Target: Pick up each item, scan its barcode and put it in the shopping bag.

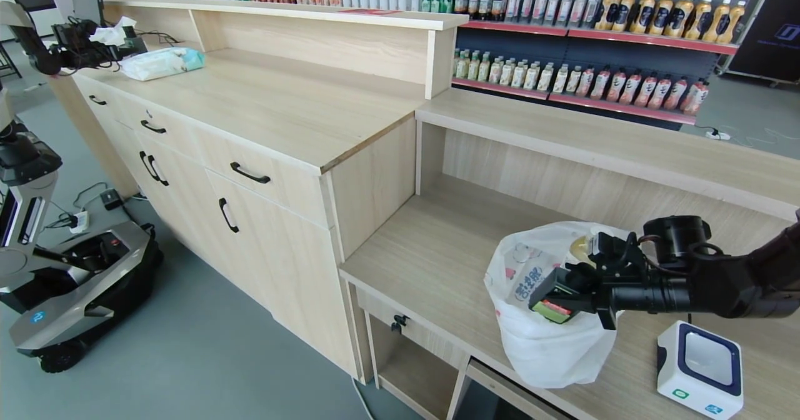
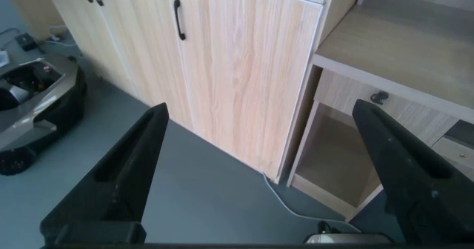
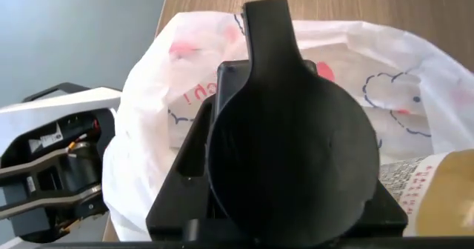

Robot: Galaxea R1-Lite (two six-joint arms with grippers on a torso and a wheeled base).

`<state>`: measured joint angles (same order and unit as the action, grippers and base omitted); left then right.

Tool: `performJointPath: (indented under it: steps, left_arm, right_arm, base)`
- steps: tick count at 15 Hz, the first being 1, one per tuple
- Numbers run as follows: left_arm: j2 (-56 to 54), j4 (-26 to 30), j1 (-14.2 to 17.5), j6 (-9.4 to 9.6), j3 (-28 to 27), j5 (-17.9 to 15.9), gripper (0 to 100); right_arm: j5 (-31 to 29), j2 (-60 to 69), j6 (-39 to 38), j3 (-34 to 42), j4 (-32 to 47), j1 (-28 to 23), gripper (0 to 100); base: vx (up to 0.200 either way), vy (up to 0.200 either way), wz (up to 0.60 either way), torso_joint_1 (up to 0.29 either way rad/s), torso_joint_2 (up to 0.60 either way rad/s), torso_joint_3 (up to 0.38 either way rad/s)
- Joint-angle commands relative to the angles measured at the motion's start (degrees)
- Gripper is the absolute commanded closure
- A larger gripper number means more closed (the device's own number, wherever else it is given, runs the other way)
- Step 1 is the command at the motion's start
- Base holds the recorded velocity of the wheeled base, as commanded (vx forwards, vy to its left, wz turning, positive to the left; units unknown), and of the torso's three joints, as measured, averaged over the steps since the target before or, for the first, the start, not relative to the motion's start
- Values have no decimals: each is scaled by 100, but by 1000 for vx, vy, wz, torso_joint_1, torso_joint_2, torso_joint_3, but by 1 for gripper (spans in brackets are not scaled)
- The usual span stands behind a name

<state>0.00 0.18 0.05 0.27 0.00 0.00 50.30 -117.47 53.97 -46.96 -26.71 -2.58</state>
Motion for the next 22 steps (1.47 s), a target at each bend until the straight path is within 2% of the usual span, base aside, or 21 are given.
performJointPath:
  steps: [1, 3, 10, 11, 14, 18, 22]
  left_arm:
    - [0, -1, 4, 0, 0, 0, 0]
    - [0, -1, 4, 0, 0, 0, 0]
    - [0, -1, 4, 0, 0, 0, 0]
    - [0, -1, 4, 0, 0, 0, 0]
    - [0, -1, 4, 0, 0, 0, 0]
    - [0, -1, 4, 0, 0, 0, 0]
    - [0, -1, 4, 0, 0, 0, 0]
  right_arm:
    - [-11, -303, 88, 46, -1, -40, 100]
    - [-301, -356, 167, 64, -1, -58, 100]
    - [-328, -426, 281, 117, -1, -128, 100]
    - [-336, -426, 334, 126, -1, -163, 0]
    - [-328, -356, 299, 126, 8, -199, 0]
    - [-328, 488, 158, 257, 17, -278, 0]
    - [-319, 2624, 184, 1453, 8, -1042, 0]
  base:
    - [0, 0, 0, 0, 0, 0]
    - [0, 0, 0, 0, 0, 0]
    - [0, 0, 0, 0, 0, 0]
    - [0, 0, 0, 0, 0, 0]
    - [0, 0, 0, 0, 0, 0]
    - [0, 0, 0, 0, 0, 0]
    - [0, 0, 0, 0, 0, 0]
